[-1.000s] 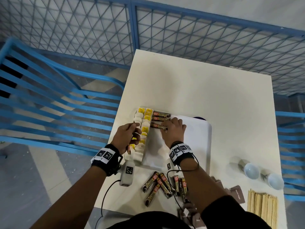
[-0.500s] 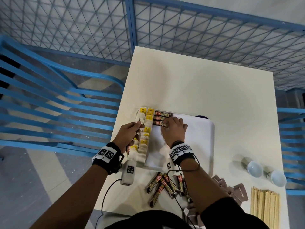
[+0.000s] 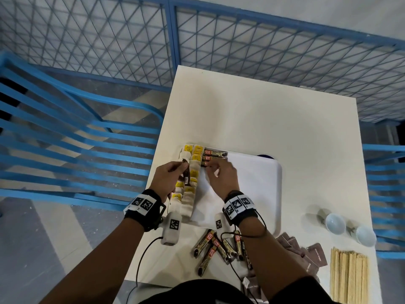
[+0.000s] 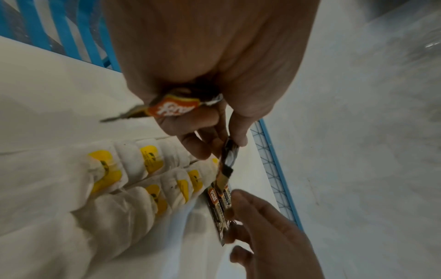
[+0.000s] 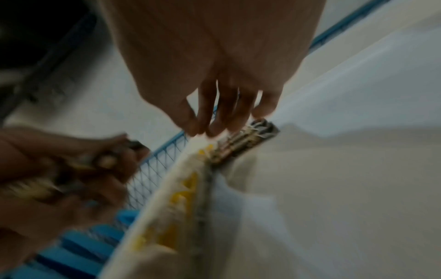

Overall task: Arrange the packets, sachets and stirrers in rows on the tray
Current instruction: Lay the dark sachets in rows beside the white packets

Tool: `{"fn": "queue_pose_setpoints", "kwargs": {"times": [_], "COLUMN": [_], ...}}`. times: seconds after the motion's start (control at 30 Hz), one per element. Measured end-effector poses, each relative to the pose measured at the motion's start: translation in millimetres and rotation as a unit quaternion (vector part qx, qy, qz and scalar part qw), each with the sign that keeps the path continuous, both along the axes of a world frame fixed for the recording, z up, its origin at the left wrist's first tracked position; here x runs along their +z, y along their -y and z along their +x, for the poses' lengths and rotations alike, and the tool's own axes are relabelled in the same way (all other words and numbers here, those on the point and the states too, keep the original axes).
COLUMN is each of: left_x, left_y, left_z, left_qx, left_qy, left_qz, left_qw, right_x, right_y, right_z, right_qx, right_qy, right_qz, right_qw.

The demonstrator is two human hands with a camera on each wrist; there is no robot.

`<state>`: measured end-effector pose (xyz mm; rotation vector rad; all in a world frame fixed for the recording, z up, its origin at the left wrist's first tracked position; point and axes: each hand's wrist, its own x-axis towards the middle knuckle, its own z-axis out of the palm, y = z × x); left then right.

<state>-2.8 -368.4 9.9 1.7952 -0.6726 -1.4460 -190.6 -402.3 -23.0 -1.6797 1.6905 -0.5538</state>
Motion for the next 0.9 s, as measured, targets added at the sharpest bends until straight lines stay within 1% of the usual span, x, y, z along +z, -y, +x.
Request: {"fn": "queue_pose_setpoints", "kwargs": {"times": [0.03, 0.1, 0.13, 0.17, 0.2, 0.23, 0.3, 0.37, 0.47, 0.53, 0.63, 0.7, 0.8, 0.9], "left_x": [1, 4, 5, 7, 7, 8, 9, 11, 14, 17, 23, 26, 29, 31], "left_y": [0, 1, 0, 0, -1, -1, -3, -5, -7, -10, -14, -16, -19, -23], "left_z": [-2, -6, -8, -10, -11, -13, -15, -19, -23, -27, -31, -33, -38, -44], "left_qx": [0.002, 0.003, 0.003, 0.006, 0.011, 0.018, 0.034, 0.052, 0.075, 0.073, 0.053, 0.058, 0.066, 0.07], "left_qy": [-0.001, -0.002, -0.003, -0.005, -0.006, -0.008, -0.016, -0.019, -0.022, -0.033, -0.031, -0.033, -0.048, -0.062], "left_qz": [-0.001, -0.003, -0.005, -0.007, -0.008, -0.006, 0.001, 0.01, 0.018, 0.004, -0.02, -0.026, -0.024, -0.015], "left_qw": [1.0, 1.0, 1.0, 1.0, 1.0, 1.0, 0.999, 0.998, 0.997, 0.997, 0.998, 0.997, 0.996, 0.996], "right_x": [8, 25, 33, 40, 44, 48, 50, 50, 50, 53, 54, 55, 61, 63], "right_y": [-2, -6, -9, -12, -15, -18, -23, -26, -28, -29, -27, -28, -32, -34], "right_z": [4, 12, 15, 17, 18, 18, 15, 10, 5, 0, -10, -17, -25, -31], "right_qx": [0.007, 0.019, 0.028, 0.041, 0.054, 0.066, 0.088, 0.112, 0.126, 0.121, 0.086, 0.064, 0.021, -0.001], "right_qy": [0.053, 0.153, 0.192, 0.214, 0.215, 0.197, 0.146, 0.105, 0.088, 0.088, 0.113, 0.15, 0.236, 0.283], "right_qz": [0.042, 0.12, 0.154, 0.18, 0.187, 0.178, 0.133, 0.085, 0.049, 0.042, 0.073, 0.092, 0.119, 0.132], "right_qw": [0.998, 0.981, 0.969, 0.959, 0.957, 0.962, 0.976, 0.984, 0.987, 0.988, 0.987, 0.982, 0.964, 0.95]}}
